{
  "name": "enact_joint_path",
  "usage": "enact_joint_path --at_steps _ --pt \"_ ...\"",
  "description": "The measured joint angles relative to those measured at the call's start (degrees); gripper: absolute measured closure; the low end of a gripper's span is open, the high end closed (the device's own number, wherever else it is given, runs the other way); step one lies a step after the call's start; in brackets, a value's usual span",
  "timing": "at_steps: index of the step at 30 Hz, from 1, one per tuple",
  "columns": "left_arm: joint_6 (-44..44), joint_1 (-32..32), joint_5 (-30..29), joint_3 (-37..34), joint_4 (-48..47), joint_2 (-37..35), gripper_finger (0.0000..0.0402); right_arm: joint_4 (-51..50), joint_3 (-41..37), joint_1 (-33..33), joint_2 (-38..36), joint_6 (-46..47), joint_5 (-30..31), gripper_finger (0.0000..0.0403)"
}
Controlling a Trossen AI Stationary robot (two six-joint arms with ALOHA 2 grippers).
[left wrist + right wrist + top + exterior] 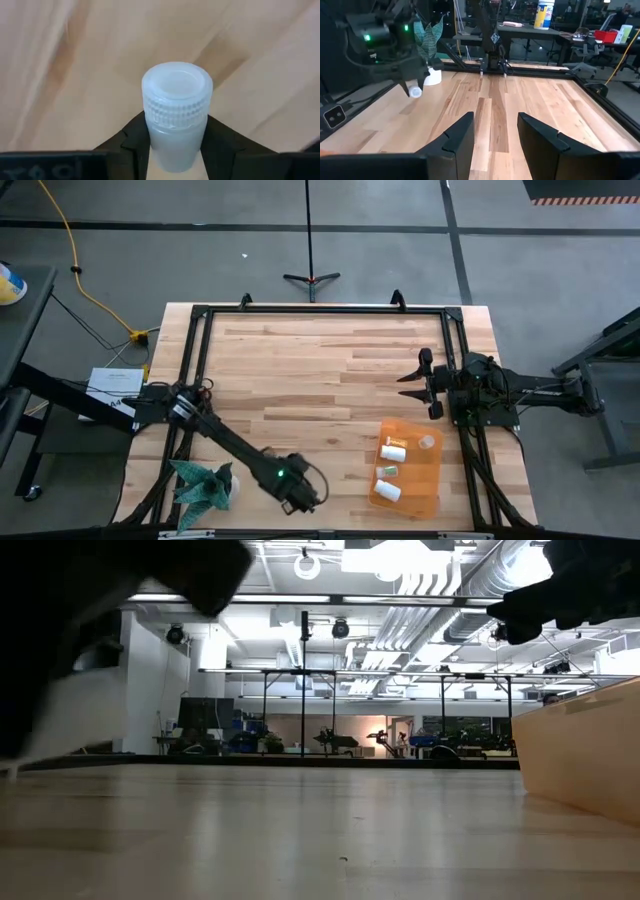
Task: Pick and place pill bottles into a basket
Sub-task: Put the transparent medicine bottle into the orange bin
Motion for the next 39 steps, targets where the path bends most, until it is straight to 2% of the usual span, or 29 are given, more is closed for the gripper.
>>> enact_joint_path --at_steps 4,10,16,19,25,29,31,35,39 --pt "9.6 3.2 -7.7 1.5 0.9 -1.5 0.0229 -0.1 0.0 0.0 0.0 0.4 0.0 0.0261" --pt "30.2 8.8 -17.2 4.1 4.9 -1.7 0.0227 0.2 0.0 0.0 0.0 2.5 0.0 0.0261" --pt "52.6 14.1 -20.6 5.9 9.5 -1.8 0.0229 -0.1 0.0 0.0 0.0 12.9 0.7 0.0261" --pt "62.0 16.0 -21.3 7.0 10.6 -1.8 0.0225 -1.9 0.0 0.0 0.0 19.7 3.9 0.0261" --pt "71.8 18.8 -21.4 9.6 13.5 -1.8 0.0229 -3.3 0.0 0.0 0.0 19.9 13.2 0.0261" --pt "74.6 20.5 -21.1 10.4 17.9 -1.8 0.0227 -3.3 0.0 0.0 0.0 18.5 14.9 0.0261" --pt "75.6 21.5 -18.3 10.8 21.0 -1.8 0.0227 -3.2 0.0 0.0 0.0 18.1 14.7 0.0261" --pt "78.5 23.3 -8.8 10.8 25.6 -1.9 0.0233 -3.1 0.0 0.0 0.0 18.1 16.8 0.0261" --pt "81.2 25.0 -6.1 10.8 27.9 -1.9 0.0233 -2.8 0.0 0.0 0.0 17.7 17.0 0.0261"
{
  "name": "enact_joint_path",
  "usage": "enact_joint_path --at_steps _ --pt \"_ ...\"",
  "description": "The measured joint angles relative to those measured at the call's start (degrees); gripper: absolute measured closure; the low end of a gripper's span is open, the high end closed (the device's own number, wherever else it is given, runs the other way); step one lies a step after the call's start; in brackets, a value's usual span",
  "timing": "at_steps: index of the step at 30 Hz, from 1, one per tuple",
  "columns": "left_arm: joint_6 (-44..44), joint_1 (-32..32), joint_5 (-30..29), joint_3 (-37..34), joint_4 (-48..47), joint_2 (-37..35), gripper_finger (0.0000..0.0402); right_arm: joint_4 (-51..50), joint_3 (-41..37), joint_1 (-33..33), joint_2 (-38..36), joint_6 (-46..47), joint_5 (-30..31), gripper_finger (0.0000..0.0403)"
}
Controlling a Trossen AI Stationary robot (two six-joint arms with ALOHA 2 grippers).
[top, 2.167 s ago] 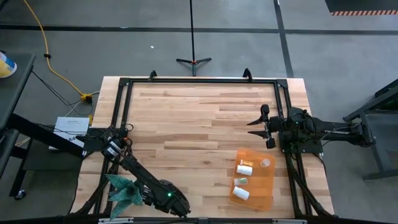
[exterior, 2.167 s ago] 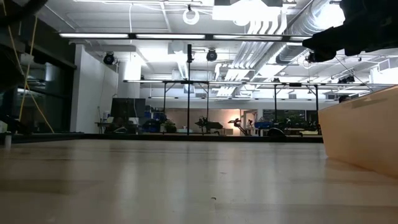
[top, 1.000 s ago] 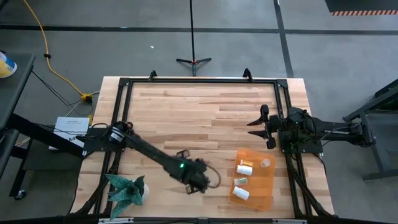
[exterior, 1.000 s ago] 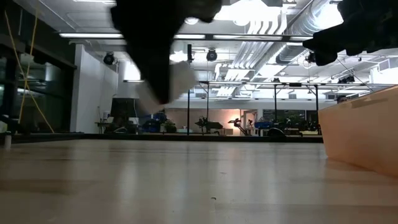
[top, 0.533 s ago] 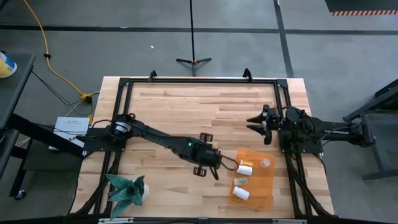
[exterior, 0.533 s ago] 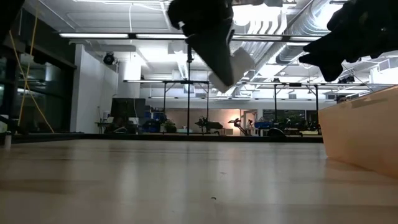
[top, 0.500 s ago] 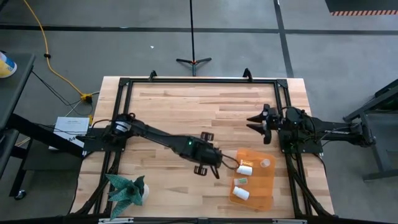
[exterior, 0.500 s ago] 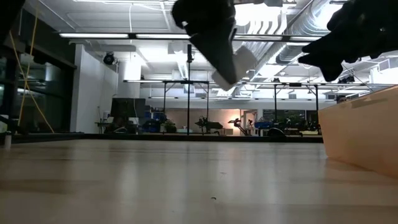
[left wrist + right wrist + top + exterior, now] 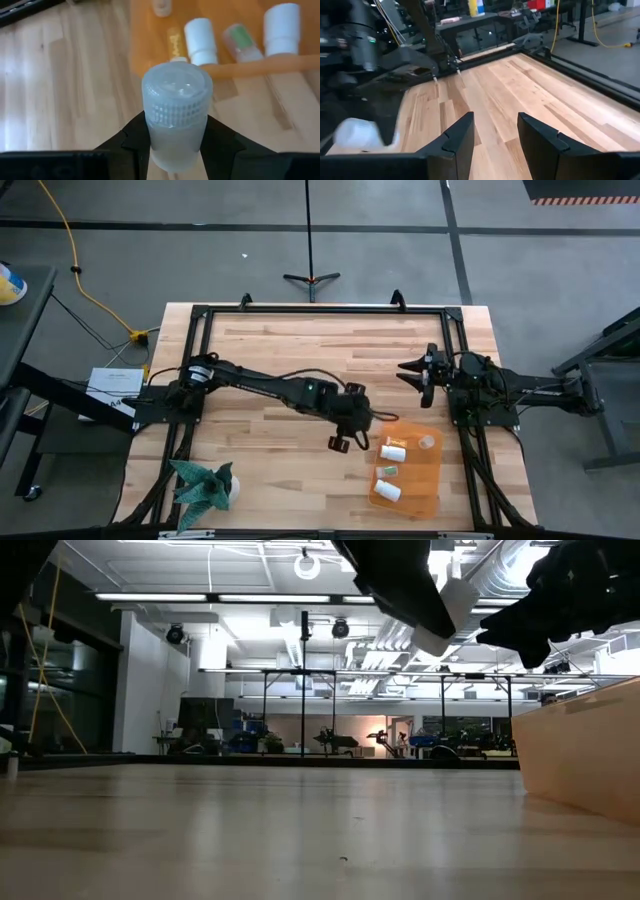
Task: Pick and place pill bottles into a basket
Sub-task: Put the transparent medicine bottle into the orange bin
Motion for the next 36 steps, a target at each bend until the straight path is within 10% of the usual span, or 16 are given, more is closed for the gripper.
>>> enact_joint_path --at_steps 16,24,36 --pt "-2.3 4.6 -0.9 0.1 9.0 -1.8 0.0228 21.3 -7.6 6.9 0.0 -10.3 -1.1 0.0261" --pt "-2.3 4.9 0.3 0.0 16.8 -2.9 0.0232 26.2 -10.1 11.3 0.4 -11.0 -12.1 0.0261" --pt "-3.8 4.9 -0.1 0.0 21.6 -2.9 0.023 32.5 -10.3 14.4 0.3 -20.4 2.8 0.0146"
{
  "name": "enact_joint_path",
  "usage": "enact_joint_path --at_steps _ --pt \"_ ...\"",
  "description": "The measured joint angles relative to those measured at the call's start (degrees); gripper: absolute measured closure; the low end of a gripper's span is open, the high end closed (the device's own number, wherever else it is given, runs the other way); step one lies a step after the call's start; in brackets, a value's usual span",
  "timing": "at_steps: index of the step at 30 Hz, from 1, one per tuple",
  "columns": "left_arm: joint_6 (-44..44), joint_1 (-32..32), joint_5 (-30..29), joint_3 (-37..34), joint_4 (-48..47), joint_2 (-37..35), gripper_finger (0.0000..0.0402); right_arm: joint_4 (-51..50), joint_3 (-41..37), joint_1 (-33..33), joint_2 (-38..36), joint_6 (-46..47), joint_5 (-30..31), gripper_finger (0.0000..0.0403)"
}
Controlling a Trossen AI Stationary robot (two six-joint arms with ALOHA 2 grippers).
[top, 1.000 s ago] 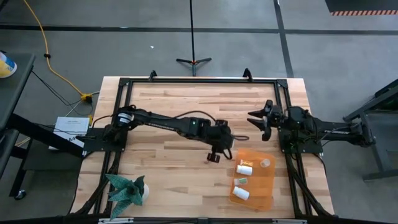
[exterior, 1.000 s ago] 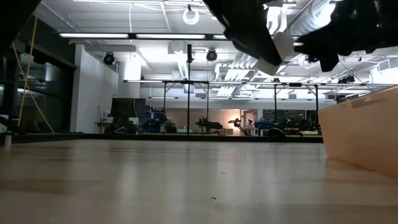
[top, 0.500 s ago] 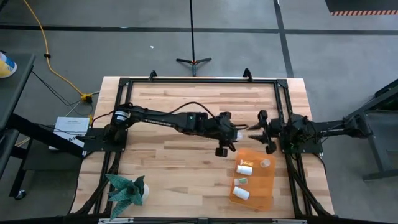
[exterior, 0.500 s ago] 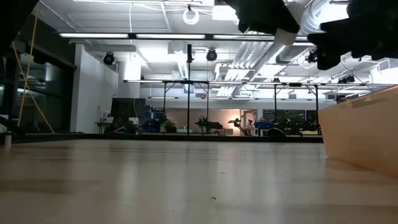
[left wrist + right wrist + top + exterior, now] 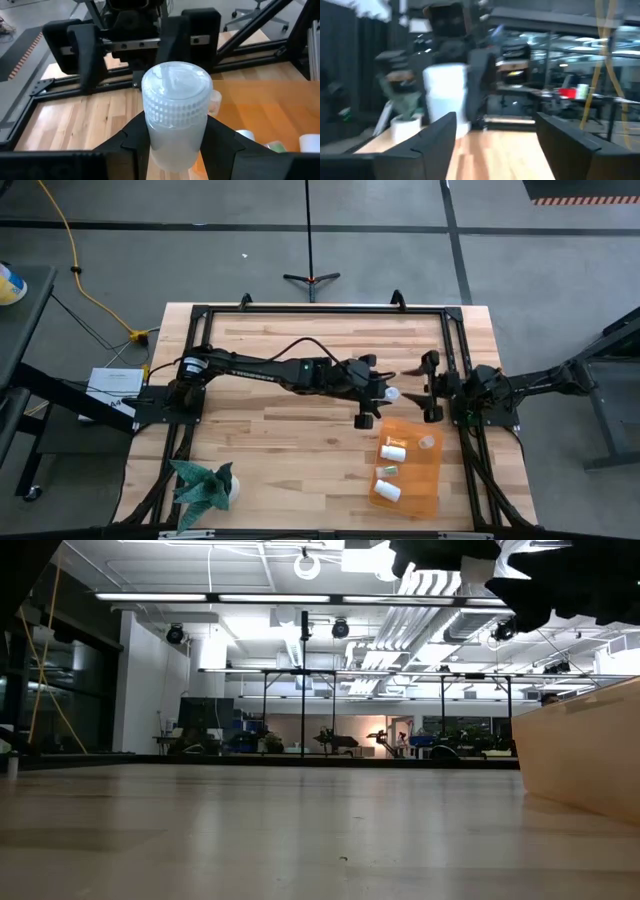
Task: Pick and place pill bottles into a basket
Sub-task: Put the transparent medicine bottle into the orange bin
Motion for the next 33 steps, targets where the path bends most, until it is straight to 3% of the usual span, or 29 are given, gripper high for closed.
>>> enact_joint_path --at_steps 4,14,33 --pt "0.0 0.0 -0.1 0.0 1.2 0.0 0.023 2.1 0.0 0.0 0.0 0.6 -0.3 0.0125" --pt "0.7 0.9 -0.7 0.0 6.8 1.1 0.0231 3.0 1.3 0.0 0.1 0.9 -5.4 0.0123" --pt "2.5 1.2 1.0 0.0 17.5 6.2 0.0231 3.7 1.4 -0.1 3.4 0.5 -3.6 0.0123"
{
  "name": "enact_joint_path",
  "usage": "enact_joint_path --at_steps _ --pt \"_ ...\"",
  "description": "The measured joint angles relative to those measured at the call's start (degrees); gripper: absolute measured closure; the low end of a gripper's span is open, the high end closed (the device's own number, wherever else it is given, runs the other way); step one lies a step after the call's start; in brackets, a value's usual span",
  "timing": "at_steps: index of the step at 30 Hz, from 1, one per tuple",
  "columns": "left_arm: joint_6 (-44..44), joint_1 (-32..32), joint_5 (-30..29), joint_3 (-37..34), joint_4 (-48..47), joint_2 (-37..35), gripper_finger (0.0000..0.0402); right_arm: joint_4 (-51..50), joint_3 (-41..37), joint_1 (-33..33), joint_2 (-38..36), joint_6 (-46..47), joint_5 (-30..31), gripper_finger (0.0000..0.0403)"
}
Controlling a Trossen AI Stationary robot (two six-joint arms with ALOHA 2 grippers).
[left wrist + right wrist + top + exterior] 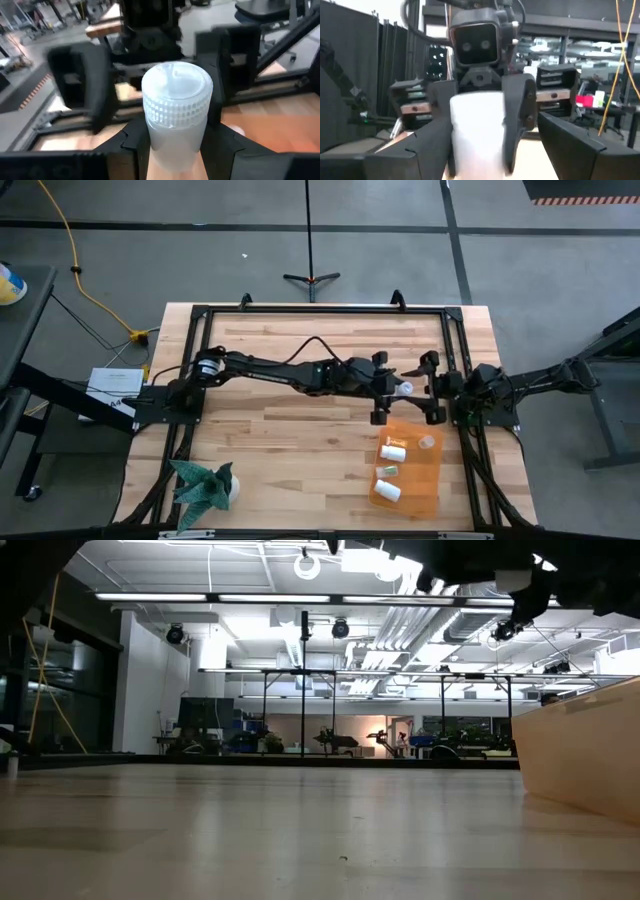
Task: Pick and place pill bottles into a basket
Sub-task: Put the transparent medicine bottle into the orange bin
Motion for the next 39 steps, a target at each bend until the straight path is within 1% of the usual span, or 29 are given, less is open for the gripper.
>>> enact_joint_path --at_steps 2,4,9,16,19,24,29,33,39 --pt "-0.3 0.0 -0.1 -0.1 -0.3 0.3 0.0231 -0.3 0.0 0.0 0.1 0.1 -0.4 0.0123" --pt "-0.3 0.0 0.1 0.0 1.5 1.1 0.0231 0.5 0.0 0.0 0.1 0.3 -0.9 0.0124" --pt "-0.5 0.7 0.5 0.0 0.8 1.6 0.0231 0.9 0.0 0.0 2.7 0.6 3.1 0.0124" --pt "-0.9 1.4 1.1 -0.1 0.7 1.8 0.0231 4.1 0.0 0.0 6.2 0.3 3.2 0.0128" --pt "-1.0 1.4 1.2 -0.1 0.3 1.8 0.0231 4.1 0.0 0.0 6.7 -0.1 1.9 0.0145" --pt "-1.0 1.4 0.9 -0.1 0.3 1.8 0.0229 4.2 0.0 0.0 6.7 0.5 1.1 0.0191" --pt "-1.9 1.5 -0.8 -0.1 -0.2 1.7 0.0209 4.8 0.0 0.0 6.7 0.0 3.6 0.0236" --pt "-1.7 1.5 -0.6 -0.1 -0.4 1.7 0.019 4.8 0.0 0.1 6.7 0.5 3.5 0.0269" --pt "-0.9 1.4 -0.3 -0.1 -0.2 1.7 0.0167 5.9 0.0 0.1 6.6 1.9 2.3 0.0273"
